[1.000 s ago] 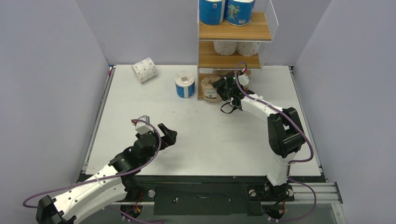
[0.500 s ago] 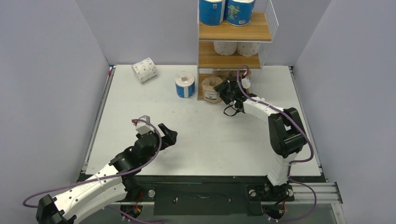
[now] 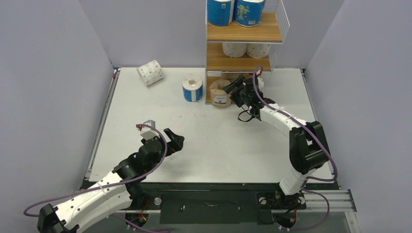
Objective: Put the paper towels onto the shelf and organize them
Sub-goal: Place the paper towel on the shelf.
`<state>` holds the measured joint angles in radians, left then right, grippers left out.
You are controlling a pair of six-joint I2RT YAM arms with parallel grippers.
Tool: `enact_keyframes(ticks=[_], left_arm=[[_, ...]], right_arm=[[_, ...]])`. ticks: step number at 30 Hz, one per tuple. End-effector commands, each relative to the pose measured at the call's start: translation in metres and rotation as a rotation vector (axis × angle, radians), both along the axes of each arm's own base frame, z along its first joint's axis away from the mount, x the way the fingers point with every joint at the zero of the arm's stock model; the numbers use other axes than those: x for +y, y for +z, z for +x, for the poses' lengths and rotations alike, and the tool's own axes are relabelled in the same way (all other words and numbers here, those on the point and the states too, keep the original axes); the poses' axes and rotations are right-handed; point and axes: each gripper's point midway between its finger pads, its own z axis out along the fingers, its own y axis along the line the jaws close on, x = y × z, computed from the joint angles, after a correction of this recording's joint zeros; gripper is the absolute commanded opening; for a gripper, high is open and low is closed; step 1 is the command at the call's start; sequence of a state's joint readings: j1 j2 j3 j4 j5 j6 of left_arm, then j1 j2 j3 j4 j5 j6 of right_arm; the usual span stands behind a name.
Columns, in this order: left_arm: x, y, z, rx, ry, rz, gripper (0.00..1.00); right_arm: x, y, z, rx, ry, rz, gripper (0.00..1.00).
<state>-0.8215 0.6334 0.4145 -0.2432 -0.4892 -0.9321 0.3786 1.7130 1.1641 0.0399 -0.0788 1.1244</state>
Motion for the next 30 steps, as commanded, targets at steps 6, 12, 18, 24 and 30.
enact_keyframes(ticks=[6,12,18,24,30], left_arm=[[-0.001,0.016,0.002,-0.042,-0.001,-0.041,0.96],[-0.003,0.015,0.002,-0.041,-0.006,-0.041,0.96],[-0.007,0.013,0.004,-0.039,-0.015,-0.047,0.96],[-0.011,0.01,0.004,-0.028,-0.027,-0.046,0.96],[-0.007,0.007,0.001,-0.021,-0.019,-0.051,0.96]], right_arm=[[-0.011,0.06,-0.022,-0.171,0.088,-0.041,0.63],[-0.036,0.057,-0.045,-0.225,0.066,-0.148,0.51],[-0.067,0.053,-0.064,-0.403,-0.096,-0.169,0.37],[-0.06,0.017,-0.047,-0.313,-0.005,-0.136,0.17],[-0.045,-0.022,-0.023,-0.249,-0.006,-0.051,0.02]])
